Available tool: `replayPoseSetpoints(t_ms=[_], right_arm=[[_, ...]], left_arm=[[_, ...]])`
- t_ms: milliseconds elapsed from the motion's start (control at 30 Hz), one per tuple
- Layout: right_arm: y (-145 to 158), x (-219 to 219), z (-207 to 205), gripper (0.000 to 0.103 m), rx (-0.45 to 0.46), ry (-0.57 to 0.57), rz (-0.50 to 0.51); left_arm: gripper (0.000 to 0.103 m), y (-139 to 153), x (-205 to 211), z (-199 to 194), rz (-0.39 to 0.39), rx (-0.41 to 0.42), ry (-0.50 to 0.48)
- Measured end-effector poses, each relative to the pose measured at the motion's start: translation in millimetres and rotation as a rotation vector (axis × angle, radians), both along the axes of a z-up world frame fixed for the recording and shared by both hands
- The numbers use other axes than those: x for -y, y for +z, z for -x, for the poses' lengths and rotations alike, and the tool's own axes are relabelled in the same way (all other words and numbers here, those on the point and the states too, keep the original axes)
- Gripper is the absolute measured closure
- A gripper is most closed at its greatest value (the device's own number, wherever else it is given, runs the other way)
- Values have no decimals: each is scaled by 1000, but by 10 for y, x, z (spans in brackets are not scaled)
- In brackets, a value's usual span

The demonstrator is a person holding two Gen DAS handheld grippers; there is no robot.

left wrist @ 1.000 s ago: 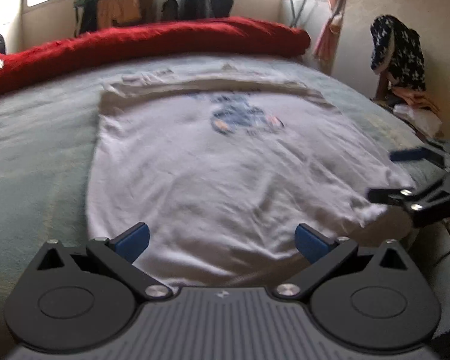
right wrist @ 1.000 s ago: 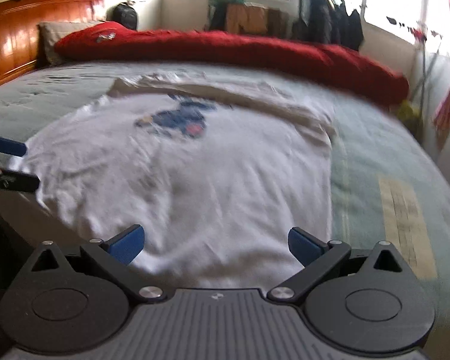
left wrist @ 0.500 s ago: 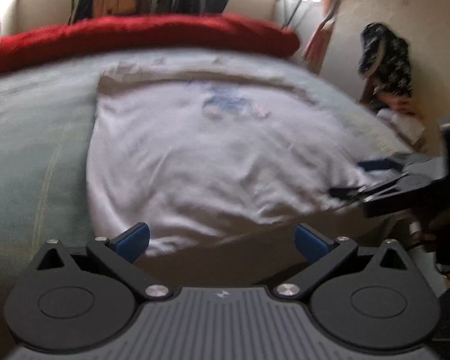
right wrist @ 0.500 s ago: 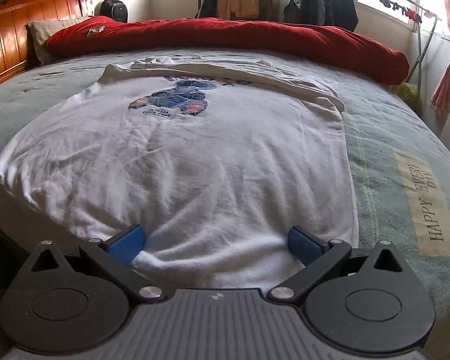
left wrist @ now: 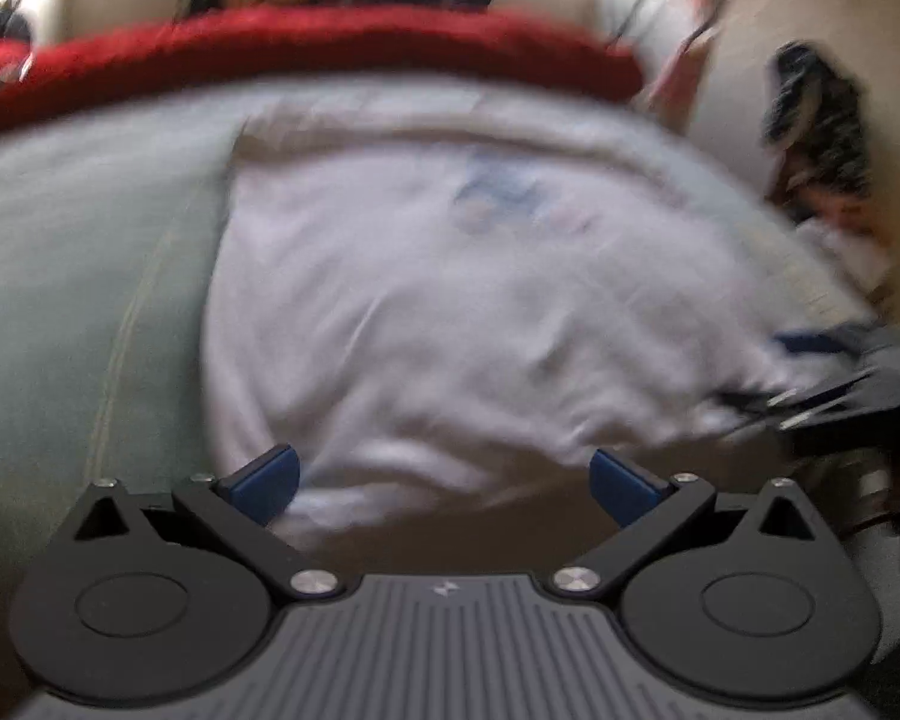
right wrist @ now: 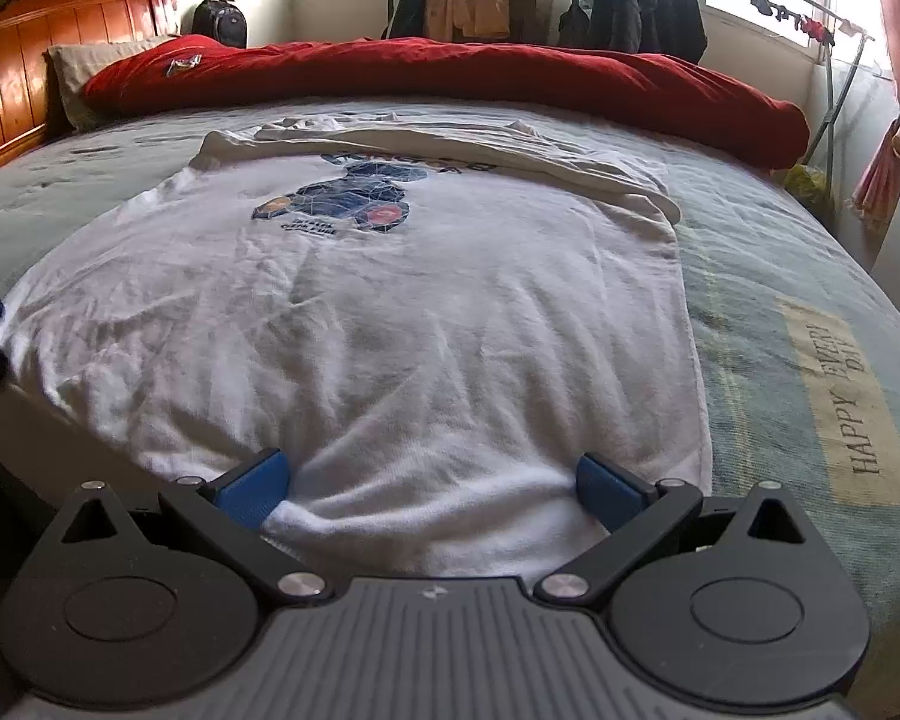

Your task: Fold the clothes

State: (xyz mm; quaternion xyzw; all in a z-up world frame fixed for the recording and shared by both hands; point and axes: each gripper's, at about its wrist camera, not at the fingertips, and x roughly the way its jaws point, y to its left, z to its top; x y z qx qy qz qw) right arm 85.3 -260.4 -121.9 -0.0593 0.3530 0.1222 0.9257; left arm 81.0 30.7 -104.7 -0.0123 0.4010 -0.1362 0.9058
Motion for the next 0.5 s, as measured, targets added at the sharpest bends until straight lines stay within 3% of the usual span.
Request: replayPoseSetpoints(t_ms=[167,333,500], right_arm=[[153,-21,-15,0,-7,0,19],[360,-301,-150,0,75,87,22],[168,-560,-309,0,4,140,76]], left_arm=[[1,49,-99,93,27,32,-18],[1,28,-115,107,30,31,-18],[1,28,-99,137,8,35,-24]])
